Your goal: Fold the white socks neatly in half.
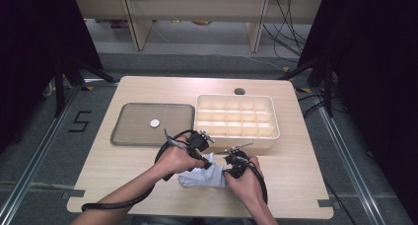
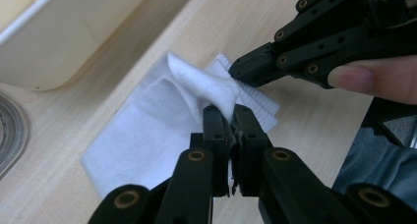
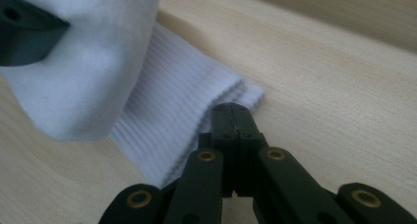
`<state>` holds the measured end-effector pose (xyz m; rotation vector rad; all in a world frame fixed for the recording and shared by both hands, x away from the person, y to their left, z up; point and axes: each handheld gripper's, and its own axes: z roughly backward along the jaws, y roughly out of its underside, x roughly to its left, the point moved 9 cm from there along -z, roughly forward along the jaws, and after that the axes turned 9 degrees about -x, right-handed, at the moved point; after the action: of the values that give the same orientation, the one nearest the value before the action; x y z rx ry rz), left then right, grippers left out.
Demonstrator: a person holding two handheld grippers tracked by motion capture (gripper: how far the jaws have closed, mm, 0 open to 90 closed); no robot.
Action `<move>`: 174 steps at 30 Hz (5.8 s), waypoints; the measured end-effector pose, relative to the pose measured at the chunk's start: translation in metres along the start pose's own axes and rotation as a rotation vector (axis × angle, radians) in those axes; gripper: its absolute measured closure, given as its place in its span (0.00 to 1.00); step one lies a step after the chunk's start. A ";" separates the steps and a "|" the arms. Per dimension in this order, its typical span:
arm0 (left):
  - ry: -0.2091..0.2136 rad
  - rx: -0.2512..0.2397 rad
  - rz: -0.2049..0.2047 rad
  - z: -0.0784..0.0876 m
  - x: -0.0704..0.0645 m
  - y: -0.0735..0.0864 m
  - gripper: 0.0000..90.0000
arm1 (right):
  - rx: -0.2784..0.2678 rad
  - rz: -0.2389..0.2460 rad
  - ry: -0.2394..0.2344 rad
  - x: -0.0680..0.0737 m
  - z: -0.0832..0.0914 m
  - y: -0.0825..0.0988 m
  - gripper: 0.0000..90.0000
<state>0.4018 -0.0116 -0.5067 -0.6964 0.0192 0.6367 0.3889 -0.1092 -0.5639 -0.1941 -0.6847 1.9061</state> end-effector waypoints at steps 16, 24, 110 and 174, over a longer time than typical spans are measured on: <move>0.015 0.041 -0.033 -0.006 -0.003 0.002 0.95 | -0.027 0.025 -0.017 0.001 -0.003 -0.003 1.00; 0.014 0.052 -0.031 -0.009 -0.002 0.004 0.95 | -0.027 0.023 -0.019 0.002 -0.003 -0.003 1.00; 0.006 0.031 -0.014 -0.044 -0.002 0.005 0.94 | -0.125 -0.017 -0.044 -0.004 0.025 -0.014 1.00; -0.028 -0.027 0.309 -0.008 0.059 0.058 0.81 | 0.002 -0.021 -0.143 0.040 -0.014 -0.011 1.00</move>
<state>0.4189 0.0493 -0.5604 -0.7169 0.0937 0.9439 0.3858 -0.0654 -0.5626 -0.0491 -0.7773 1.9134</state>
